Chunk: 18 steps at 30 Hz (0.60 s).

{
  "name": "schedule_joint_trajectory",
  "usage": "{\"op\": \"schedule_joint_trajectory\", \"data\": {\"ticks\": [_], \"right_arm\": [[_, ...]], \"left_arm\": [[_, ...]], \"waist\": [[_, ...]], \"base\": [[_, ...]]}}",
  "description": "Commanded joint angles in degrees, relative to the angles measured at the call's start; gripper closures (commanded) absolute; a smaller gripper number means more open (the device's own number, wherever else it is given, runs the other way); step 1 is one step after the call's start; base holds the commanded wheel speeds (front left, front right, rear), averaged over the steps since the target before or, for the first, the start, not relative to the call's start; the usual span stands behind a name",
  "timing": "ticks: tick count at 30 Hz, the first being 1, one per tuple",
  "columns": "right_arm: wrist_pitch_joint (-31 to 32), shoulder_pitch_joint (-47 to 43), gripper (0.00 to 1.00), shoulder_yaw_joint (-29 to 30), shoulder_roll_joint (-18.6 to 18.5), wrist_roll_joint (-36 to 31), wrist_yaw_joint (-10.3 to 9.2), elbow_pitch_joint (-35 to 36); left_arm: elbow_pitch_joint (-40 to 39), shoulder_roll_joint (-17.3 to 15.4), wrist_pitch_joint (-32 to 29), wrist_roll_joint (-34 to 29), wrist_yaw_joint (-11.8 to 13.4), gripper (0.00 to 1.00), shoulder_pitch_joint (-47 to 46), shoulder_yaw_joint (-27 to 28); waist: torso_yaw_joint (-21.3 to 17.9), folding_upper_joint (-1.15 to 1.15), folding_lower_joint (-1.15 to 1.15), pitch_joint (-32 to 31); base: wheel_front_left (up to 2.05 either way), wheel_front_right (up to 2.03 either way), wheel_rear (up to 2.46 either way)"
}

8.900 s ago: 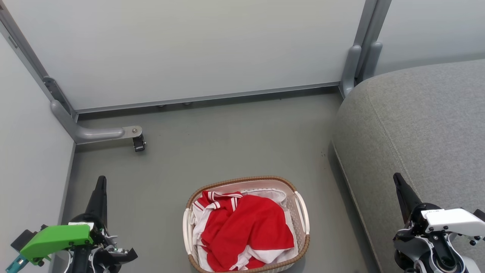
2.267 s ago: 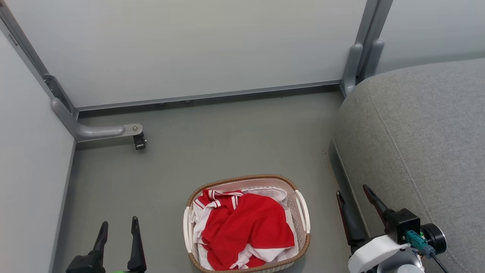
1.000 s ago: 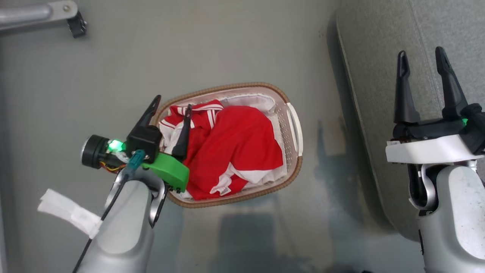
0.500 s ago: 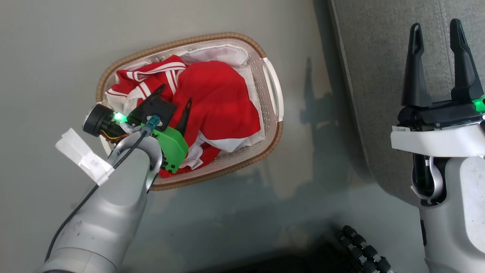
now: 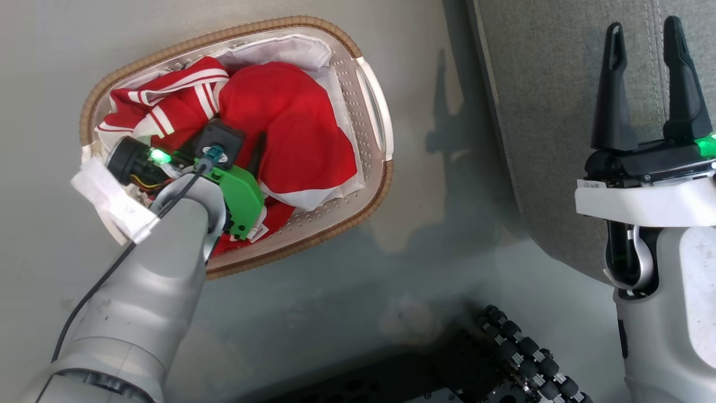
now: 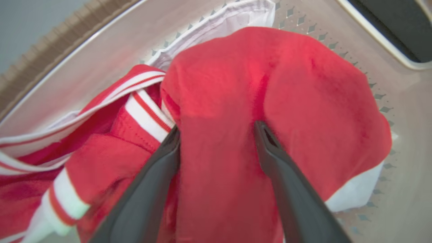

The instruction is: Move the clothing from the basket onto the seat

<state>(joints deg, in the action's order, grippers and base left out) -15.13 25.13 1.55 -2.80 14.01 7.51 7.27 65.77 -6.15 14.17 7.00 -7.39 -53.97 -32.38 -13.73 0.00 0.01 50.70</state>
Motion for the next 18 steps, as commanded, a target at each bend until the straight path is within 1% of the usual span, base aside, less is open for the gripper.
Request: {"op": "schedule_joint_trajectory", "data": {"ticks": [1,5,6,7,8,9,10,11,12,18], "right_arm": [[-0.04,0.5,0.0,-0.4,-0.17,0.17,-0.04,-0.15],[-0.04,0.76,0.0,-1.27,-0.18,0.11,-0.04,-0.29],[-0.03,0.79,0.0,-1.41,-0.17,0.06,-0.04,-0.34],[-0.04,0.78,0.0,-1.5,-0.17,0.01,-0.04,-0.41],[-0.03,0.74,0.0,-1.56,-0.17,-0.05,-0.04,-0.52],[-0.04,0.69,0.0,-1.56,-0.17,-0.15,-0.04,-0.65],[-0.03,0.6,0.0,-1.54,-0.17,-0.27,-0.04,-0.87],[-0.04,0.48,0.0,-1.57,-0.17,-0.38,-0.04,-1.04],[-0.03,0.35,0.0,-1.71,-0.17,-0.6,-0.04,-1.21],[-0.03,-0.34,0.0,-2.1,-0.18,-1.86,-0.04,-2.05]], "left_arm": [[0.66,0.27,-0.44,0.54,-0.14,0.0,-1.29,-0.82],[2.17,1.35,-1.85,1.01,-0.14,0.0,-2.08,-3.4],[2.36,1.52,-1.8,1.29,-0.14,0.11,-2.37,-3.9],[2.43,1.64,-1.67,1.42,-0.14,0.35,-2.48,-4.25],[2.49,1.83,-1.41,1.71,-0.14,0.52,-2.46,-4.62],[2.53,2.02,-1.31,1.96,-0.14,0.63,-2.33,-4.95],[2.47,2.22,-0.99,2.08,-0.14,0.83,-2.11,-5.43],[2.26,2.34,-0.72,2.13,-0.14,0.98,-1.99,-5.75],[2.17,2.37,-0.42,2.27,-0.14,1.0,-1.84,-6.01],[1.35,2.16,0.74,3.17,-0.14,1.0,0.2,-6.39]], "waist": [[-0.11,0.0,-0.01,0.0],[-0.32,0.0,-0.01,-0.14],[-0.34,0.0,-0.01,-0.21],[-0.34,0.0,-0.01,-0.3],[-0.3,0.0,-0.01,-0.47],[-0.25,0.0,-0.01,-0.65],[-0.13,0.0,-0.01,-0.98],[-0.01,0.0,-0.01,-1.26],[0.21,0.0,-0.01,-1.68],[1.83,0.0,-0.01,-5.4]], "base": [[0.0,0.0,0.0],[0.0,0.0,0.0],[0.0,0.0,0.0],[0.0,0.0,0.0],[0.0,0.0,0.0],[0.0,0.0,0.0],[0.0,0.0,0.0],[0.0,0.0,0.0],[0.0,0.0,0.0],[0.0,0.0,0.0]]}}
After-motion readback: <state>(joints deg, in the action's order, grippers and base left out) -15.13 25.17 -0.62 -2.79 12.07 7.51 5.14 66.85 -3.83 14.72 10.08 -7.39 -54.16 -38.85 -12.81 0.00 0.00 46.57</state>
